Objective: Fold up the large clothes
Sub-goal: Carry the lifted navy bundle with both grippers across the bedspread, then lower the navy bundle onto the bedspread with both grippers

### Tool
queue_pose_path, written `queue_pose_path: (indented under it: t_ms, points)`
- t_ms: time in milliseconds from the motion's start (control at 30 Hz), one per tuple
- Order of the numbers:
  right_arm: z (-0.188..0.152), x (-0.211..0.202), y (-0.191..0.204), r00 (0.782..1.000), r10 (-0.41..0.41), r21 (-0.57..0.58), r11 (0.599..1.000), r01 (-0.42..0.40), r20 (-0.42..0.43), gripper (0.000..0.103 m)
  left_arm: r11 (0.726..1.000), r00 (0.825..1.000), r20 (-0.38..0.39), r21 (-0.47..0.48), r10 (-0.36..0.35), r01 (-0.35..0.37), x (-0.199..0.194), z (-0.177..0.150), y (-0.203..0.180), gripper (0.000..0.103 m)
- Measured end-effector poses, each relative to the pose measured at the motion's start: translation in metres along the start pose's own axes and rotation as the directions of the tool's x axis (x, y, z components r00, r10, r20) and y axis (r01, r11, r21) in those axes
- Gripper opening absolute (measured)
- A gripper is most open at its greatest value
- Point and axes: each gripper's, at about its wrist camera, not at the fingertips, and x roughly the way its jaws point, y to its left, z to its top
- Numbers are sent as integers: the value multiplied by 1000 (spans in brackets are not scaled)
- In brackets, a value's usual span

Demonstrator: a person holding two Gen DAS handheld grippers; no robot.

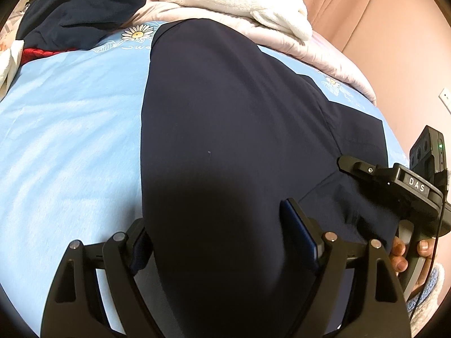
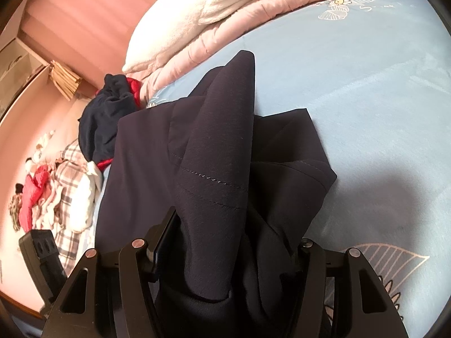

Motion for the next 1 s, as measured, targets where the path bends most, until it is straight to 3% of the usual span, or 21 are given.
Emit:
queue_pose_path:
  t_ms: [600,967,1000]
  points:
    - [0,-6,4,1000,-27,-26,999,27,1,61,1000,1000,-5,5,4,-4,-2,-3,4,86]
    - [-2,-13,4,1000,0,-24,1000,1,4,61,1000,1000,-5,4,7,-7,-3,-5,5,87]
    - [-2,-15,4,1000,-16,-26,1000,16,12,69,1000,1000,-5,3,7,-7,-3,-5,5,87]
